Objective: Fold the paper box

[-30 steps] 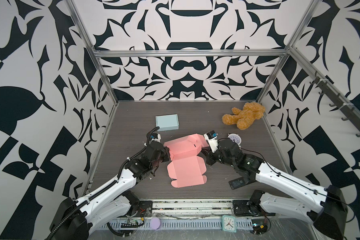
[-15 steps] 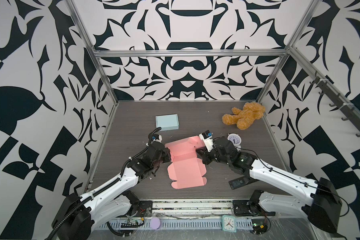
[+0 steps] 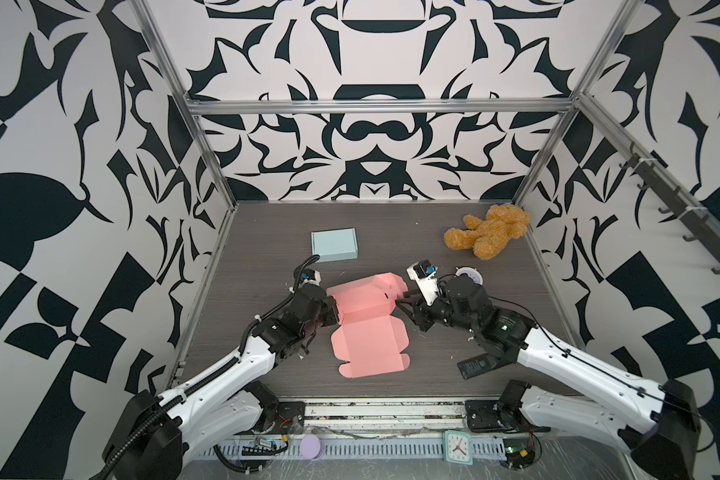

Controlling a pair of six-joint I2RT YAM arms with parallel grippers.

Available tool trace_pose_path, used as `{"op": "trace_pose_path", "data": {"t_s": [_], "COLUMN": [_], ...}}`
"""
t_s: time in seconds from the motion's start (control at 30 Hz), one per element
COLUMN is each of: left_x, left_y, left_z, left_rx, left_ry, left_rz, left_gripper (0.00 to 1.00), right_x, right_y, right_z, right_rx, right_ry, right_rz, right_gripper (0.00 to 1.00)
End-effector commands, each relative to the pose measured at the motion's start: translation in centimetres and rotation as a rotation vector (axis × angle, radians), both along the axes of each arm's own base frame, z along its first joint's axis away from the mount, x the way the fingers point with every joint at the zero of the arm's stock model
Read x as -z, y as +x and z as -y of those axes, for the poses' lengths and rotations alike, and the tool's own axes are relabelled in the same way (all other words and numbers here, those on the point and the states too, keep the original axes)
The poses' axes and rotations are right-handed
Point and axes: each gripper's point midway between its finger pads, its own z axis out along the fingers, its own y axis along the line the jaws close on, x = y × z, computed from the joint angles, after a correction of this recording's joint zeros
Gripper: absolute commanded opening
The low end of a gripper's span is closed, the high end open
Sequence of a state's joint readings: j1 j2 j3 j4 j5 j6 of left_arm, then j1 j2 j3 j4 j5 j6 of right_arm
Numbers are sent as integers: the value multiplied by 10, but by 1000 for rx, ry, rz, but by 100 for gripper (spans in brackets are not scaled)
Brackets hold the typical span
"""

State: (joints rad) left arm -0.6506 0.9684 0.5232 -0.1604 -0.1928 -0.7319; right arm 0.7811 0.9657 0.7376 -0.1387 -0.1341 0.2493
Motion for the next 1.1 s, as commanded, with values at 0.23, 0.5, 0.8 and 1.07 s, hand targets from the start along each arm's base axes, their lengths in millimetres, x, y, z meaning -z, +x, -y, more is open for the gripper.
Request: {"op": "trace_pose_path", "data": {"t_s": [0.23, 0.5, 0.8, 1.07], "left_x": [5, 6, -2, -6], "left_y": [-10, -9, -10, -11], "left_z": [-24, -14, -4, 6], "left_rx": [44, 123, 189, 249], "left_ry": [-2, 0, -25, -44], "left_rz": [-36, -38, 4, 11], "left_gripper": [0, 0, 0, 0], "right_x": [-28, -13, -7, -12], "right_y": [26, 52, 52, 40], "right_z": [23, 15, -5, -20], "right_rx": [58, 22, -118, -265], "right_ry": [211, 336, 373, 427], "right_rz": [-63, -131, -94, -75], "right_gripper": [61, 60, 59, 57]}}
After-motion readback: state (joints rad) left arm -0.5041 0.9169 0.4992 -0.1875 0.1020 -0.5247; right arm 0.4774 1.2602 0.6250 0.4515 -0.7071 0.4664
